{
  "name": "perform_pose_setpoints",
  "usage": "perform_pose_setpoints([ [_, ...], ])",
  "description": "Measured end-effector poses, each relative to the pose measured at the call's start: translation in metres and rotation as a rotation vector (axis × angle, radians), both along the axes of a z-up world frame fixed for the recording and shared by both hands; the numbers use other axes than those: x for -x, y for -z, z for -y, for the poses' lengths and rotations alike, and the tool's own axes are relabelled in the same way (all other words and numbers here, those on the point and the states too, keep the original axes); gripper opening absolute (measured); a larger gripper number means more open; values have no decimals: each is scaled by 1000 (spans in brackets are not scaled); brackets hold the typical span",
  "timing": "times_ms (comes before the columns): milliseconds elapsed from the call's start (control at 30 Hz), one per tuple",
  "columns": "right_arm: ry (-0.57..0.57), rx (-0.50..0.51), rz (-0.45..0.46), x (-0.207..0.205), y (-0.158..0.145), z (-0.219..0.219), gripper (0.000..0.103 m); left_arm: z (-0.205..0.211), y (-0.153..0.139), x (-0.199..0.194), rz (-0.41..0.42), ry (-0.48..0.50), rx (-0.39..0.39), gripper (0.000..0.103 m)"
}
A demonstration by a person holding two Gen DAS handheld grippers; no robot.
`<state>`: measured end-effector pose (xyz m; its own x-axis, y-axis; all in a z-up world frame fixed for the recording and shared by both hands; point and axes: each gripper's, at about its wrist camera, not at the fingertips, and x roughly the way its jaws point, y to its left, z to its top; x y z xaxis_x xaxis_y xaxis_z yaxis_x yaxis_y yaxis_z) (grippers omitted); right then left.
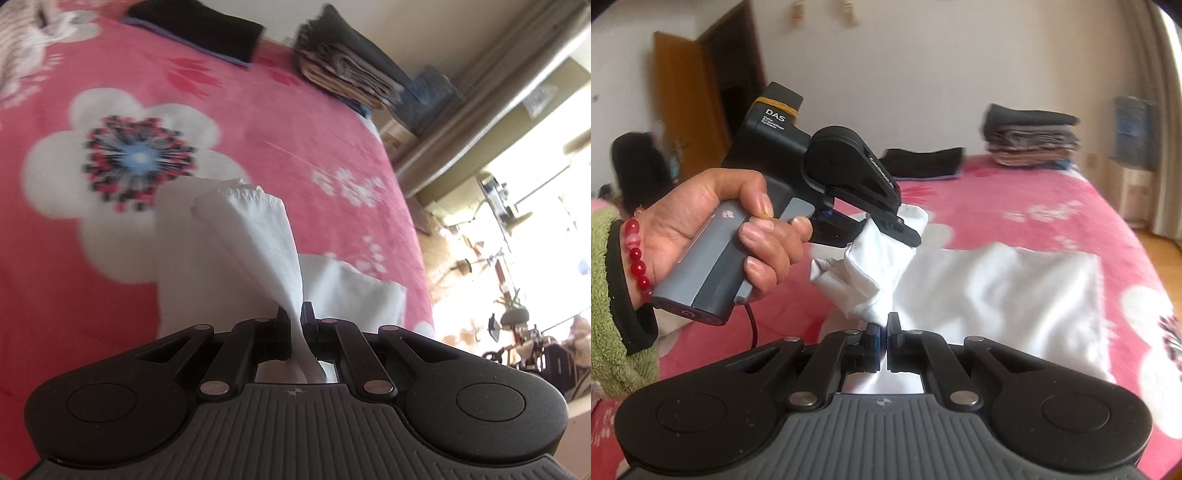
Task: Fold clothes
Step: 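Lift the pinched shirt edge with both grippers and fold it over the shirt, then lay the folded edge down on the shirt and open both grippers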
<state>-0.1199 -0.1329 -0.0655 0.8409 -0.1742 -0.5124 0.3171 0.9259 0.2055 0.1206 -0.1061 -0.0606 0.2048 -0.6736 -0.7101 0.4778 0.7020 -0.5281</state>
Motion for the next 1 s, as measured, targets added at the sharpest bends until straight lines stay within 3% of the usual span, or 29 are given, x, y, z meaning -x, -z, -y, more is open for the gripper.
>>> perform_pose_setpoints([
  [367, 217, -66, -30, 47, 14, 60, 2, 96, 15, 38, 16, 178, -56, 1],
  [567, 322, -159, -56, 74, 30, 91, 2, 134, 25, 69, 77, 288, -122, 2],
  [633, 351, -212, -62, 83, 38, 99, 2, 141, 28, 76, 107, 332, -139, 5],
  [667, 362, -244, -64, 86, 41, 103, 2, 142, 28, 80, 120, 354, -141, 14],
  [700, 373, -276, -66, 89, 45, 108, 2, 139, 26, 80, 117, 356, -129, 28],
  [767, 394, -349, -63, 96, 54, 113, 2, 130, 20, 82, 118, 354, -92, 39],
  [1000, 444, -641, 17, 124, 84, 135, 2, 36, -23, 89, 170, 314, 66, 44],
])
